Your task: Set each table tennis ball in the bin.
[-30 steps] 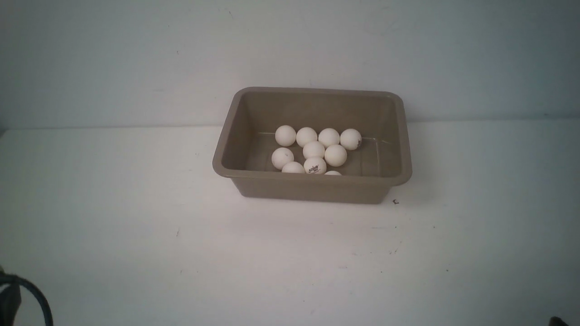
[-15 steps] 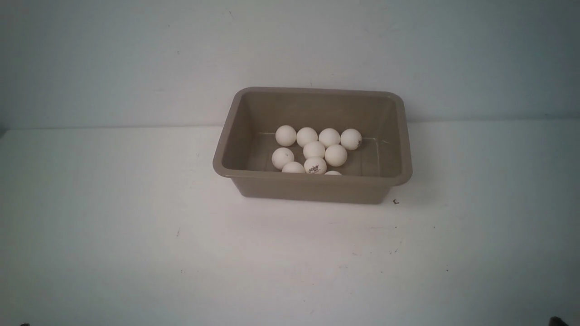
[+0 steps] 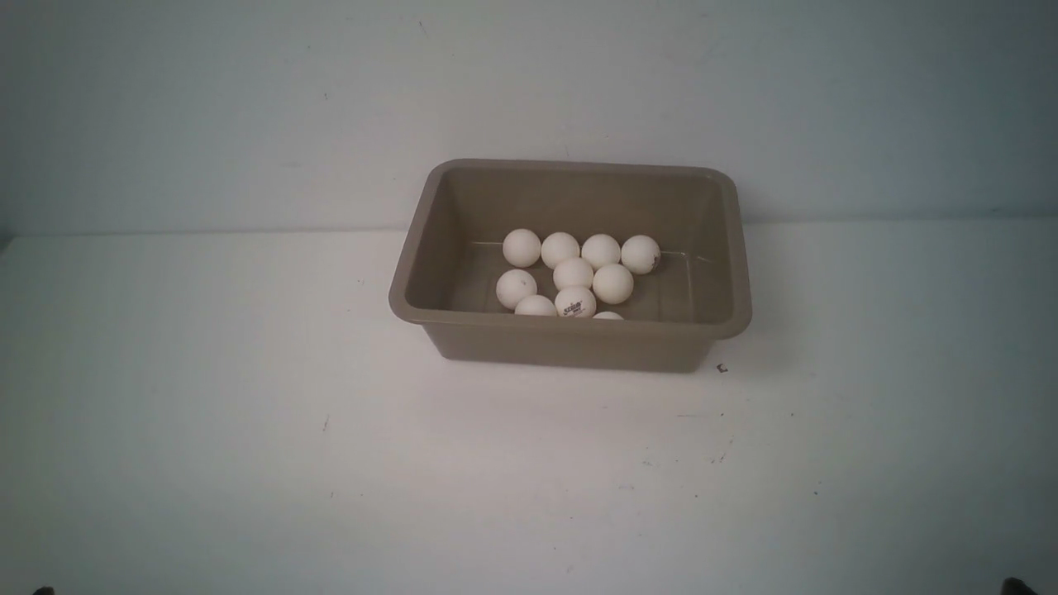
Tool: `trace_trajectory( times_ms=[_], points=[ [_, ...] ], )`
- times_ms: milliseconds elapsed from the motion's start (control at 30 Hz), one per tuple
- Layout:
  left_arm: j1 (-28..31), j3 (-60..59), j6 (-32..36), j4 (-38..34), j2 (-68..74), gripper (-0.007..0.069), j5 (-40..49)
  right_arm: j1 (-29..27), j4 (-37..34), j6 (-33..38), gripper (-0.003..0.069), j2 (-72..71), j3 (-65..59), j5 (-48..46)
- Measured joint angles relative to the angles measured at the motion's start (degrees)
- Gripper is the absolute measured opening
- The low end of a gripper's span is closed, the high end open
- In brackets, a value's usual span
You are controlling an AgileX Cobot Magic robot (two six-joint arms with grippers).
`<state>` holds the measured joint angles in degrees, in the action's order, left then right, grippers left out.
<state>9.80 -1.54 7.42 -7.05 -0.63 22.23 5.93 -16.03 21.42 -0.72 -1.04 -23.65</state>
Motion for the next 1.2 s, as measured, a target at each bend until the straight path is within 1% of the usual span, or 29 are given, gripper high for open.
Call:
trace_trajectory(
  times_ms=[100, 133, 200, 267, 533, 767, 1200],
  points=[
    [-2.8, 0.0, 0.0, -0.06, 0.0, 0.0405, 0.0, 0.0, 0.0, 0.0, 0.0582, 0.0, 0.0, 0.0],
    [-4.99, 0.0, 0.14, -0.06, 0.0, 0.0405, 0.0, 0.0, 0.0, 0.0, 0.0582, 0.0, 0.0, 0.0],
    [-7.18, 0.0, 0.43, -0.06, 0.0, 0.0405, 0.0, 0.0, 0.0, 0.0, 0.0582, 0.0, 0.0, 0.0],
    [-8.09, 0.0, 0.73, -0.06, 0.0, 0.0405, 0.0, 0.0, 0.0, 0.0, 0.0582, 0.0, 0.0, 0.0],
    [-8.05, 0.0, 1.51, -0.06, 0.0, 0.0405, 0.0, 0.0, 0.0, 0.0, 0.0582, 0.0, 0.0, 0.0],
    [-5.07, 0.0, 1.51, -0.25, 0.0, 0.0405, 0.0, 0.0, 0.0, 0.0, 0.0582, 0.0, 0.0, 0.0],
    [-4.83, 0.0, 1.51, -1.35, 0.0, 0.0405, 0.01, 0.0, 0.0, 0.0, 0.0582, 0.0, 0.0, 0.0]
  ],
)
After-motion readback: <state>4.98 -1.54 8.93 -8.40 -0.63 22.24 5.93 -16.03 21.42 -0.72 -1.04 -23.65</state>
